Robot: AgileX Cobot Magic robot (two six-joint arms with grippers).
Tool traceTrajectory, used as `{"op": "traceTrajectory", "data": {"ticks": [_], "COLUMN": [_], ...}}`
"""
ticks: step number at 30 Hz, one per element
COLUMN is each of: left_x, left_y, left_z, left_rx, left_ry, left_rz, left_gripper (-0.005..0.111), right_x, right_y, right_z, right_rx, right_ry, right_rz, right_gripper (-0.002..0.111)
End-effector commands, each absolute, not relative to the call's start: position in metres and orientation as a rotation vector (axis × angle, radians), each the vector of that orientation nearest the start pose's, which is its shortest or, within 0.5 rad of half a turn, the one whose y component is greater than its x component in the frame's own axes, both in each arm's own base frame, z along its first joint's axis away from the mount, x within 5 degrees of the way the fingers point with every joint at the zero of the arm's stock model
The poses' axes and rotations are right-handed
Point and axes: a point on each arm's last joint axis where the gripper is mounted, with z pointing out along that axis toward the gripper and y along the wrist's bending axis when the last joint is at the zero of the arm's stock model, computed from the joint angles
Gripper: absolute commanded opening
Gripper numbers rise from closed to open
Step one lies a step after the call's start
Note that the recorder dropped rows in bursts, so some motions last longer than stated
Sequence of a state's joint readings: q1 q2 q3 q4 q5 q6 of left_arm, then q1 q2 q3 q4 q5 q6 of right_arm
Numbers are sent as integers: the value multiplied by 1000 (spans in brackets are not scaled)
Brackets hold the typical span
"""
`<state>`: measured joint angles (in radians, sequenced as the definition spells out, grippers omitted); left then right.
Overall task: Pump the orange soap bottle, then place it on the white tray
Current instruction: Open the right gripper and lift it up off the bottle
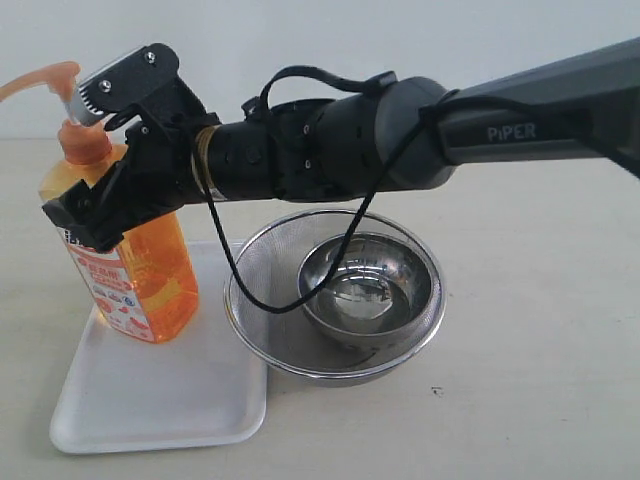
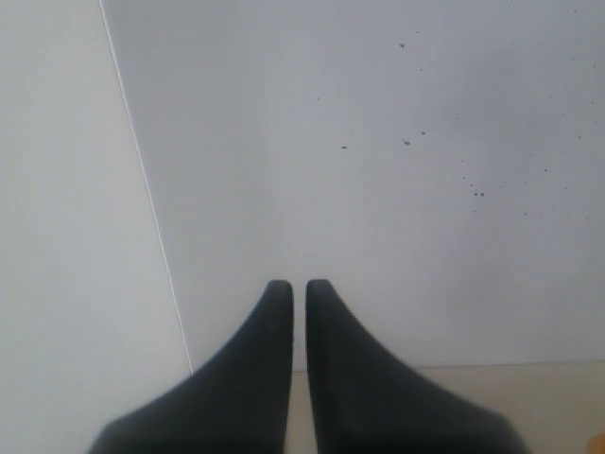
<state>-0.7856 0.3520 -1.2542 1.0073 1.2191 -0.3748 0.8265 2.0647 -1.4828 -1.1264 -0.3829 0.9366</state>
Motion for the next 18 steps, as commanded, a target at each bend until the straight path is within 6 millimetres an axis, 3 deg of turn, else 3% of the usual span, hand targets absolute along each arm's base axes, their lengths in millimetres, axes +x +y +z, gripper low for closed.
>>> {"op": "traceTrajectory", "data": {"ticks": [1,12,18], "left_x": [-4,-4,-4], "left_y": [105,102,100], "left_z": [479,477,476], "left_rx": [-12,7,15], "left_ry": [1567,1586,1594], "left_rz": [167,120,102], "left_gripper": [5,5,5], "right_x": [297,284,277], "right_y": [367,357,350], "right_z": [252,275,298], "right_rx": [-1155,-1285,-1251], "right_ry": [1560,1563,1543], "right_rz": [749,714,744], "right_gripper": [93,93,93]}}
